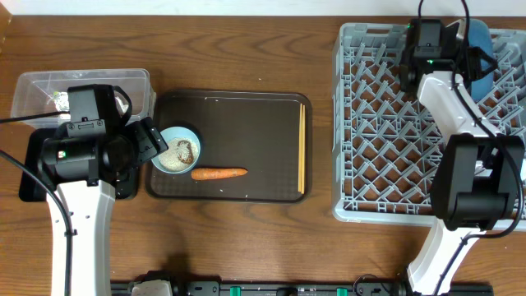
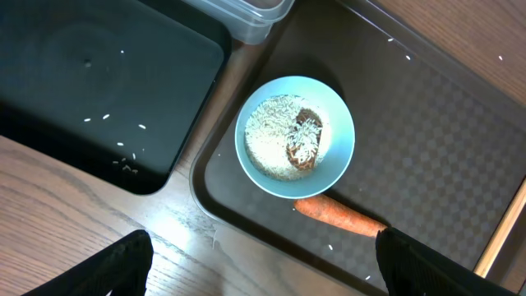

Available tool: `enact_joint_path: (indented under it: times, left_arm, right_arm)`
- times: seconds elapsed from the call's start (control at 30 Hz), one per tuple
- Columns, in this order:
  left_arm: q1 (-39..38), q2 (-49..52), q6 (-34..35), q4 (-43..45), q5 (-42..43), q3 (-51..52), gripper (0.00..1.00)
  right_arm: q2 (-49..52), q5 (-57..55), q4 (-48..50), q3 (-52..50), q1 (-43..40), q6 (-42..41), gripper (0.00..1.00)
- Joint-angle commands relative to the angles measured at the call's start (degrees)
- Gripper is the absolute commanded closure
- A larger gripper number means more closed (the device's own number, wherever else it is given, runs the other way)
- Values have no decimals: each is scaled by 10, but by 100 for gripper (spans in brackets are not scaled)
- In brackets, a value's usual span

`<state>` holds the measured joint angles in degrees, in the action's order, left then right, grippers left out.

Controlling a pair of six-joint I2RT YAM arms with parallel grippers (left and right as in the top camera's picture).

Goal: Sort waste into correct bins and load items into the dishwasher rack
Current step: 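Stand the blue plate upright in the rack's back right and release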

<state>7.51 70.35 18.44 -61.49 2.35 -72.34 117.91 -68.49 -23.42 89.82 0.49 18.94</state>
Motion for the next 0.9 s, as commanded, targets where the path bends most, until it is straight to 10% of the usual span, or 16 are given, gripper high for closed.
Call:
enact_joint_path:
  times: [0.0,0.5,0.87]
  left_arm:
    - [3,1,8,-1,-9,3,12]
    - [3,1,8,-1,-9,3,12]
    - [3,1,8,-1,-9,3,11]
  right_arm:
    - [-58,111,-38,0,20,-68,31]
    - [-256,700,-252,0,93,-131,18]
    - [-205,705,-264,0,296,-287,21]
